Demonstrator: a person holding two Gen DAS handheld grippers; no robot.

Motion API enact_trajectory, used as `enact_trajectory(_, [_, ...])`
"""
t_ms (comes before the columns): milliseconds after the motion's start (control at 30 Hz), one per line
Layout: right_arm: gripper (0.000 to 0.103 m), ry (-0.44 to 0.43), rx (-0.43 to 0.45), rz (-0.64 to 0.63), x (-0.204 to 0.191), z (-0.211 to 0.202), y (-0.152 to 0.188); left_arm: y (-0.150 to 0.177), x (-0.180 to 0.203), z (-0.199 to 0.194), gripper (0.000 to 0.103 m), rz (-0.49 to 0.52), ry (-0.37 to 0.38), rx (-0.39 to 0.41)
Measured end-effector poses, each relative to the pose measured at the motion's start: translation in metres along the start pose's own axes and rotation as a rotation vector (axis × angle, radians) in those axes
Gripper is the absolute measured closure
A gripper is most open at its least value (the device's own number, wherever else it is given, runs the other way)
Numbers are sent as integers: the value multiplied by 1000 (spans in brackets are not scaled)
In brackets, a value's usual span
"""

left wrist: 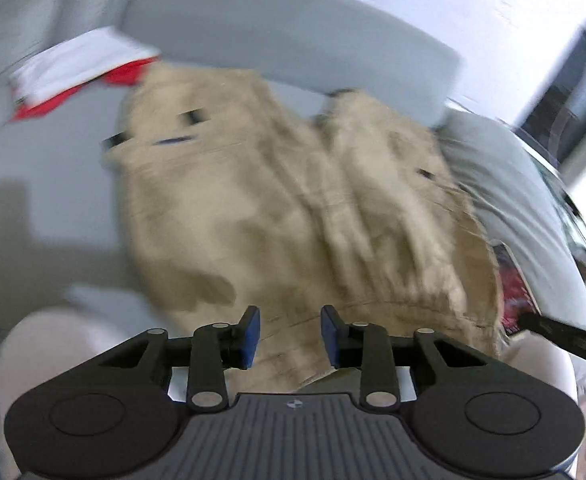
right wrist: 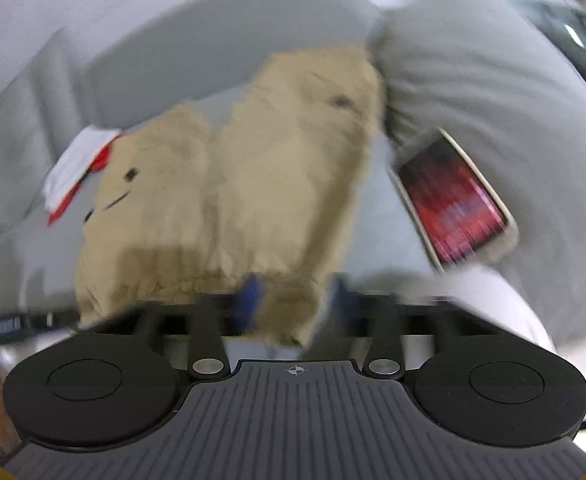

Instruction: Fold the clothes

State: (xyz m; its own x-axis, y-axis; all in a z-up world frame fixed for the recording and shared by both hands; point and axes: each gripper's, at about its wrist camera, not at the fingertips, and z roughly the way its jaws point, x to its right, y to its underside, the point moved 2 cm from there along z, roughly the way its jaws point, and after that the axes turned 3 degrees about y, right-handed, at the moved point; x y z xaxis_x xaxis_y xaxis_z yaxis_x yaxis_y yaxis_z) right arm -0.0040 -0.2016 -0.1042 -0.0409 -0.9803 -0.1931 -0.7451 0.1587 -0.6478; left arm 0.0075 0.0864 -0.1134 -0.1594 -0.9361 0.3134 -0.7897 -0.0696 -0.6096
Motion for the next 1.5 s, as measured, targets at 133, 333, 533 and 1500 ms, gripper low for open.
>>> enact_trajectory(133, [94, 27, 86, -202, -33, 40, -5, -3, 28, 42, 80, 159, 9, -27])
enact_trajectory(333, [95, 312, -19, -284, -26, 92, 4, 17, 22, 62, 70, 145, -32, -54])
enact_trajectory(533, [92, 373, -104, -181, 2, 86, -6, 15, 12, 41, 72, 64, -27, -57])
enact_trajectory(1500, [52, 97, -103, 6, 0, 67, -58, -32, -43, 6, 59, -74, -255, -7])
